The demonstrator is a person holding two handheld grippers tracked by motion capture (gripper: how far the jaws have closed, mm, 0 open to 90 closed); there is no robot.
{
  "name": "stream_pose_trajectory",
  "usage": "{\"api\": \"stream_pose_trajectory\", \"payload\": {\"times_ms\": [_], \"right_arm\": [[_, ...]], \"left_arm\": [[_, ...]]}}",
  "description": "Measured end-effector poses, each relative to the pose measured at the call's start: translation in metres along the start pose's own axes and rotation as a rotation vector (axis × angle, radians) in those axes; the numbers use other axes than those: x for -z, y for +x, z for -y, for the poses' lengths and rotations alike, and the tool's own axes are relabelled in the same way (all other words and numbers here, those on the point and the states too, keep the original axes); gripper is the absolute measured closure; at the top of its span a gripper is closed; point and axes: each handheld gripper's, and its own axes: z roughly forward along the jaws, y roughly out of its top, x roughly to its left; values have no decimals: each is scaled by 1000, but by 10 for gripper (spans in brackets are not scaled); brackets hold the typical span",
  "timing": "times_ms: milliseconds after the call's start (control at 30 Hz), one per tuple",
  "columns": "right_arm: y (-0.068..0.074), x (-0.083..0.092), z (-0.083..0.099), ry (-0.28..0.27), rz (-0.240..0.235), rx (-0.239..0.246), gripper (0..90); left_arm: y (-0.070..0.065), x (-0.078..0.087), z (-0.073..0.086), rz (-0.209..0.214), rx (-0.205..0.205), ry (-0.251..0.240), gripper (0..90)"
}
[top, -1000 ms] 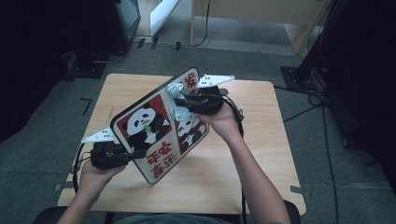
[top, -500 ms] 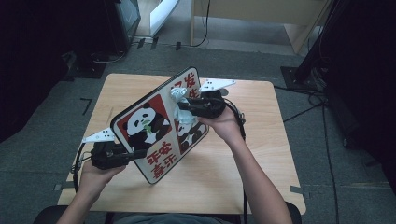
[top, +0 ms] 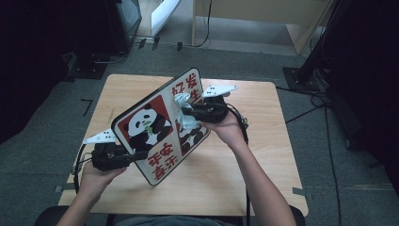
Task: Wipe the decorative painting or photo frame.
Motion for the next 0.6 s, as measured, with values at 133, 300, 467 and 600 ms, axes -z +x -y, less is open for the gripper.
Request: {"api": "stream_pose_trajectory", "payload": {"times_ms": [133, 300, 467, 600], "right_arm": [[-2, -1, 6, 11, 2, -10, 764], [-3, -1, 14, 24, 10, -4, 764], [-4, -3, 22, 35, 12, -9, 764], [-6, -3, 27, 45, 14, -11, 763]], "left_arm": [[1, 0, 0, 4, 0, 1, 720], [1, 0, 0, 5, -5, 2, 718], [2, 0, -1, 7, -3, 2, 718], [1, 0, 0, 7, -4, 1, 717]]}}
